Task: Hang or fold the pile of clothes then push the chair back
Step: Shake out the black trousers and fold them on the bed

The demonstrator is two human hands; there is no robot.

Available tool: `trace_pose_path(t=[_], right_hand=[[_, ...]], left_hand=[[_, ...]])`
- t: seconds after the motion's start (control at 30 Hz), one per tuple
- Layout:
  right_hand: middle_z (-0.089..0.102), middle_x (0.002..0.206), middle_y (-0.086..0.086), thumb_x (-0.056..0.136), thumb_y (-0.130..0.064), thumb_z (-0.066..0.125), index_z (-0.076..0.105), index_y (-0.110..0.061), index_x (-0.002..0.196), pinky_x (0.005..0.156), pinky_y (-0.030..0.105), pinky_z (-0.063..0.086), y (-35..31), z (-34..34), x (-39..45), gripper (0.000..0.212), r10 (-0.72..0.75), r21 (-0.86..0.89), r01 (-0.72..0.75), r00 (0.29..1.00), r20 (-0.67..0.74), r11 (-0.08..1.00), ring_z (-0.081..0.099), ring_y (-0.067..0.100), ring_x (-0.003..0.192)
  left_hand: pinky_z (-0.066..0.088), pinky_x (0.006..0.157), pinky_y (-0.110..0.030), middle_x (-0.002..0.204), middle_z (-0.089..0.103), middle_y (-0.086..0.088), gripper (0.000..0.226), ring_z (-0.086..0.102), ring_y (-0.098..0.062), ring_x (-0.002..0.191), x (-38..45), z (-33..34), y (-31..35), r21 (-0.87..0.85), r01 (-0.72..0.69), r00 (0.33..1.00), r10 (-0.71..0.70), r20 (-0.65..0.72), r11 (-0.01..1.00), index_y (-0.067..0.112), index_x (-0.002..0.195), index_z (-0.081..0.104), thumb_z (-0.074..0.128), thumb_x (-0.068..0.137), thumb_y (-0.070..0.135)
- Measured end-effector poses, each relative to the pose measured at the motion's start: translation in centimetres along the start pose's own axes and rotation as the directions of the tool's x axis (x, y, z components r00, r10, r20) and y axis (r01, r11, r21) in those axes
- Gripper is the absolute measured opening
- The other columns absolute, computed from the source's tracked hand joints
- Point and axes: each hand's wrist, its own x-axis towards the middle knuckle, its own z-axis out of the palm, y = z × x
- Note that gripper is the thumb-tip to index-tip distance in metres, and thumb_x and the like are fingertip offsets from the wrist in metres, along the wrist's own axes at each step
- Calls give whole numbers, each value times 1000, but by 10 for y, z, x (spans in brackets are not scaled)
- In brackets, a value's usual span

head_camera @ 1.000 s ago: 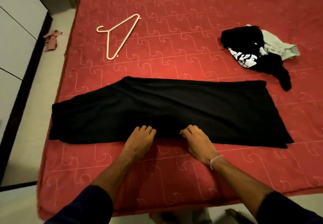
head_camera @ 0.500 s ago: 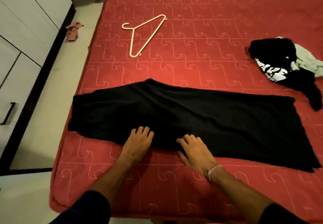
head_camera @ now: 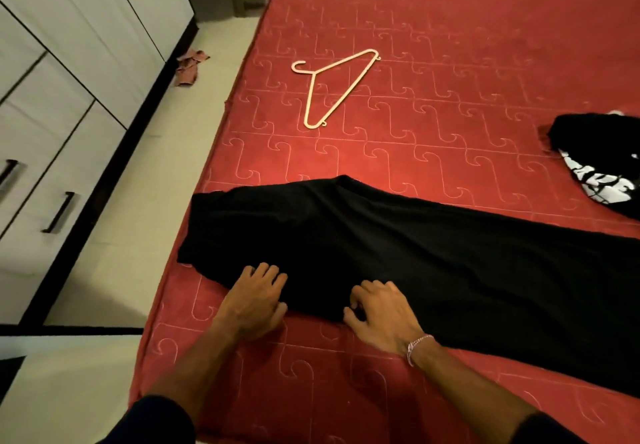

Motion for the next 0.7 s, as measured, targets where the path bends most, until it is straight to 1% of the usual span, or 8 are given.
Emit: trace_pose_path(t=[0.07, 0.17, 0.27, 0.33, 0.43, 0.53, 0.6, 0.7], right_hand=[[56, 89, -15, 95, -59, 40, 59, -30, 95, 81, 28, 42, 7, -3, 12, 35, 31, 40, -27, 997, -77, 999, 55, 8, 83], [60, 98, -8, 98, -48, 48, 60, -25, 105, 81, 34, 49, 24, -9, 40, 27, 84, 104, -64, 976, -202, 992, 60, 16, 89], [62, 109, 0, 98, -37, 57, 61, -18, 114, 86, 39, 50, 37, -27, 81, 26, 144, 170, -99, 950, -276, 980, 59, 22, 97], [61, 116, 1, 99, -37, 57, 62, -16, 118, 91, 39, 49, 41, -42, 114, 29, 161, 204, -104, 944, -286, 973, 57, 21, 105], [65, 109, -2, 97, -49, 57, 65, -16, 116, 92, 41, 50, 37, -57, 166, 40, 258, 284, -188, 937, -234, 940, 58, 19, 105], [69, 72, -3, 90, -63, 57, 74, -14, 94, 77, 41, 56, 32, -61, 208, 51, 368, 349, -332, 929, -42, 876, 67, 20, 76], [64, 64, -4, 92, -53, 60, 75, -15, 91, 71, 37, 56, 32, -60, 229, 41, 375, 443, -358, 925, 50, 822, 65, 19, 68], [65, 67, -1, 94, -32, 63, 75, -12, 89, 65, 30, 47, 41, -62, 251, 24, 374, 492, -333, 927, 16, 804, 61, 18, 66]], left_hand=[[49, 85, -42, 109, 62, -7, 54, 57, -25, 97, 8, -7, -1, -80, -1, 998, -4, -59, 997, 11, 119, 64, 50, 81, 48], [49, 87, -43, 113, 61, -7, 57, 57, -26, 101, 36, -12, 6, -132, 28, 982, -52, -181, 991, 9, 120, 62, 46, 85, 52], [51, 90, -44, 120, 62, -10, 59, 59, -28, 108, 72, -12, 14, -165, 92, 972, -125, -200, 982, 7, 124, 62, 41, 90, 51], [50, 96, -44, 130, 61, -12, 62, 58, -29, 118, 95, -11, 19, -176, 133, 967, -167, -195, 975, 6, 130, 59, 38, 91, 50], [41, 111, -46, 144, 51, -14, 65, 48, -28, 134, 127, -9, 21, -192, 166, 958, -204, -201, 967, 5, 142, 49, 35, 95, 47], [31, 119, -46, 153, 42, -14, 64, 37, -26, 143, 150, -9, 20, -208, 186, 955, -227, -191, 960, 3, 149, 39, 31, 100, 43], [28, 120, -45, 155, 38, -14, 63, 34, -26, 145, 161, -7, 18, -233, 192, 953, -237, -188, 953, 3, 151, 35, 30, 102, 41], [25, 121, -46, 160, 31, -13, 69, 28, -25, 148, 171, -3, 10, -250, 201, 952, -249, -178, 947, 4, 154, 29, 28, 100, 48]])
